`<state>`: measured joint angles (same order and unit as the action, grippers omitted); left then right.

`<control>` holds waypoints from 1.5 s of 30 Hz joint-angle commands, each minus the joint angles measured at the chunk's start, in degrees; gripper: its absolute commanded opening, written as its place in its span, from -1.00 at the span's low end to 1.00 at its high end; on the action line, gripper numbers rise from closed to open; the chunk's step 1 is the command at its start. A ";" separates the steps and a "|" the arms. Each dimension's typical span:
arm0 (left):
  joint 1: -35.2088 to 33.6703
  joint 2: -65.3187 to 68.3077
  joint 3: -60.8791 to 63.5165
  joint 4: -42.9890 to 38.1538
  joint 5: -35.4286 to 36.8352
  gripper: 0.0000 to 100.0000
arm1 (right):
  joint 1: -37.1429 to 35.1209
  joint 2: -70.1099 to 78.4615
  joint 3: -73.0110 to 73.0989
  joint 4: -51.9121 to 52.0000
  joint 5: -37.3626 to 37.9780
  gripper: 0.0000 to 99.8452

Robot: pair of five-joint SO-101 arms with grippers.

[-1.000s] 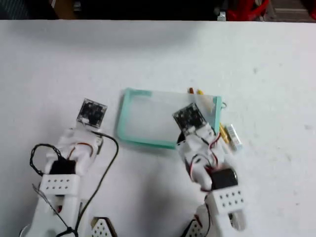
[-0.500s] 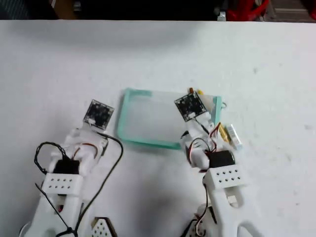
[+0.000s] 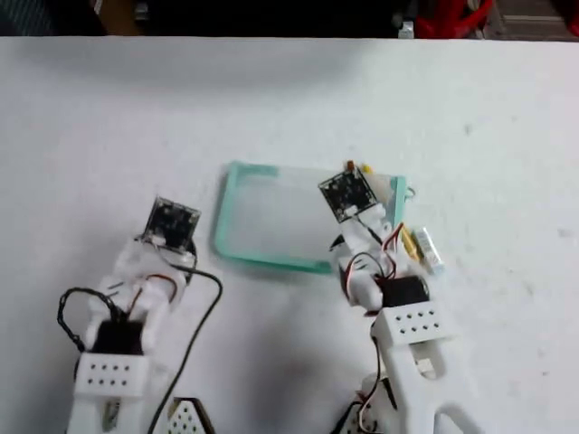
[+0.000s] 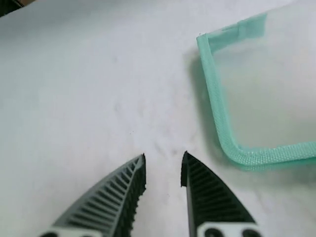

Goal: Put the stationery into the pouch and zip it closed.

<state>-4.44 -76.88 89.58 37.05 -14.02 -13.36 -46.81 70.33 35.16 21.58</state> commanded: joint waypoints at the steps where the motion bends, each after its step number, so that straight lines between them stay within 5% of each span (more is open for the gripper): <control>1: 0.75 -10.51 1.23 4.40 -0.62 -0.73 | 0.04 -0.22 0.09 -2.59 0.70 -0.64; 4: 0.84 -14.81 2.20 6.59 -0.62 -0.73 | 0.04 -0.40 0.18 -2.59 0.44 -0.99; 11: 0.84 -15.69 2.55 7.21 -0.62 -0.72 | 0.04 -0.22 0.18 -2.59 0.18 -0.63; 17: 0.84 -16.13 3.08 6.95 -0.62 -0.73 | 0.04 -0.57 0.26 -2.59 0.26 -0.98; 22: 0.84 -16.13 2.99 7.03 -0.62 -0.73 | 0.04 -0.57 0.26 -2.59 0.18 -0.76; 35: 0.92 -15.08 1.58 7.56 -0.44 -0.72 | 0.04 -0.57 -0.09 -2.59 0.18 -0.74; 42: 0.84 -0.48 -3.52 4.92 -0.53 -0.72 | 0.13 -0.57 0.00 -2.59 -1.93 -0.39; 45: 0.84 8.40 -5.80 1.05 -0.53 -0.72 | 0.22 -0.57 0.18 -2.51 -1.58 -0.40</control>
<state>-4.26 -78.81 89.41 42.95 -14.02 -13.36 -46.81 70.95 33.67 20.35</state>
